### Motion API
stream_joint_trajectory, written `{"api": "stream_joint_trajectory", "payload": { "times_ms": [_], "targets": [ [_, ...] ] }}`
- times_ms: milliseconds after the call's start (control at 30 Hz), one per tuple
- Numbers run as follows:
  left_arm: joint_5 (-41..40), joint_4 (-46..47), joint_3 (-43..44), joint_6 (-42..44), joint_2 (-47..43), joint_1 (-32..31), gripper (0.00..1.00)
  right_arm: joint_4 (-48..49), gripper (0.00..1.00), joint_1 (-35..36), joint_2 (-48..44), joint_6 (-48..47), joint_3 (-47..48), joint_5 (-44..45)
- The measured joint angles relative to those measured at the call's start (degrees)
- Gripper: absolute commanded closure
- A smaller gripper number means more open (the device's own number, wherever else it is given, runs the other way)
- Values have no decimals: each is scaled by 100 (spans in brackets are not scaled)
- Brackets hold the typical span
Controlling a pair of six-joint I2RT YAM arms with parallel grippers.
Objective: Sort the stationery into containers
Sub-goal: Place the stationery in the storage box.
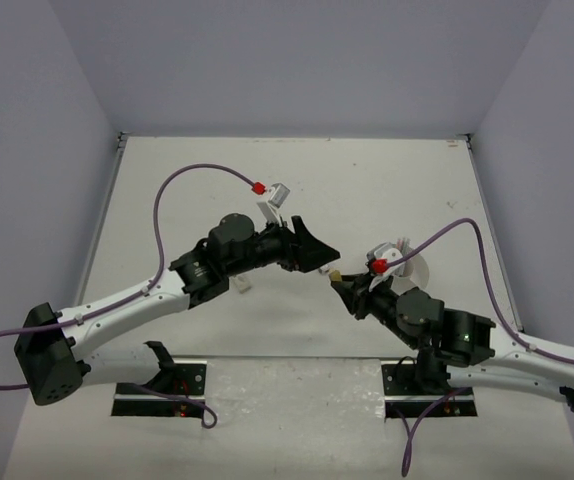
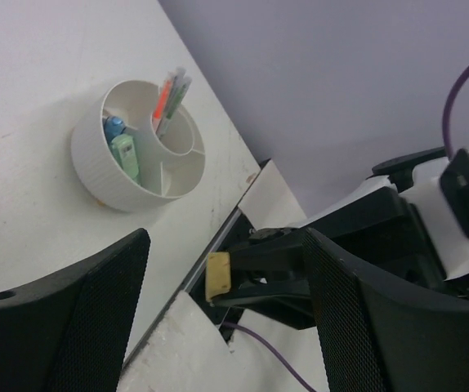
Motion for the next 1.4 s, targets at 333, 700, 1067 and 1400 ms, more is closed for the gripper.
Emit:
{"api": "stream_joint_trajectory", "payload": {
  "times_ms": [333,700,1067,1400],
  "targets": [
    [324,328,40,-38,94,-17,41,-60,96,0,175,-50,0,-113],
    [911,441,69,7,553,-110,46,-59,96,-1,-219,-131,9,24],
    [1040,441,139,89,781,-199,88,-76,96,8,-284,-191,38,213],
    [1023,405,210,141,821,-210,100,-127,5,9,-354,-189,48,225]
  ]
}}
